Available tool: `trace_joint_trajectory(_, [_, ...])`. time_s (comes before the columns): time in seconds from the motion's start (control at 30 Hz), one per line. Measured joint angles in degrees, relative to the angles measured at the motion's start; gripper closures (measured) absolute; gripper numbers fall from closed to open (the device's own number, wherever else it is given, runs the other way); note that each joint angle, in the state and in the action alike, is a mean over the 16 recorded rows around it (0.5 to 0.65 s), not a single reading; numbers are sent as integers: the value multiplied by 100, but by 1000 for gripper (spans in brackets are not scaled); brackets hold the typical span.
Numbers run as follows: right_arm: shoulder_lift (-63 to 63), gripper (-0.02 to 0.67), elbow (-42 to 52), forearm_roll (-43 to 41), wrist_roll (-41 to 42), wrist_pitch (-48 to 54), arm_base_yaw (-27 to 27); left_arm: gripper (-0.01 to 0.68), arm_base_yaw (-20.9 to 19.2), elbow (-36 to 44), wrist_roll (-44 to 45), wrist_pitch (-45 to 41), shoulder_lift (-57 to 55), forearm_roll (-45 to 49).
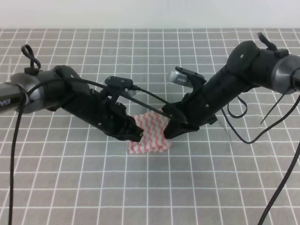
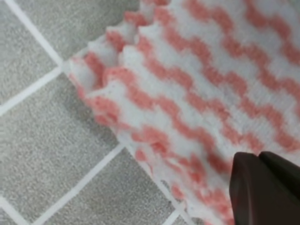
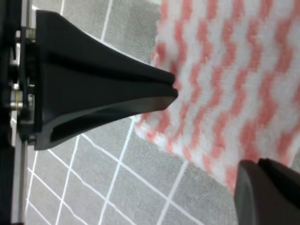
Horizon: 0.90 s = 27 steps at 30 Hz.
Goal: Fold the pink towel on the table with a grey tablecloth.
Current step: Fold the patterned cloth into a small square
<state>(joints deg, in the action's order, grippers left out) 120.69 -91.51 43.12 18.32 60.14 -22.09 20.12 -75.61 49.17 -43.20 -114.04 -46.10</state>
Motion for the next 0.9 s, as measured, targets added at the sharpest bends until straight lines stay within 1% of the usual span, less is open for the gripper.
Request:
trace_joint_trajectory(0.47, [56,664,0,20,37,-108,-98,673,-2,0,-359,146,0,450])
trace_joint_trajectory(0.9, [253,664,0,12,42,-263,-136,674,-10,-1,-436,193,-2,524])
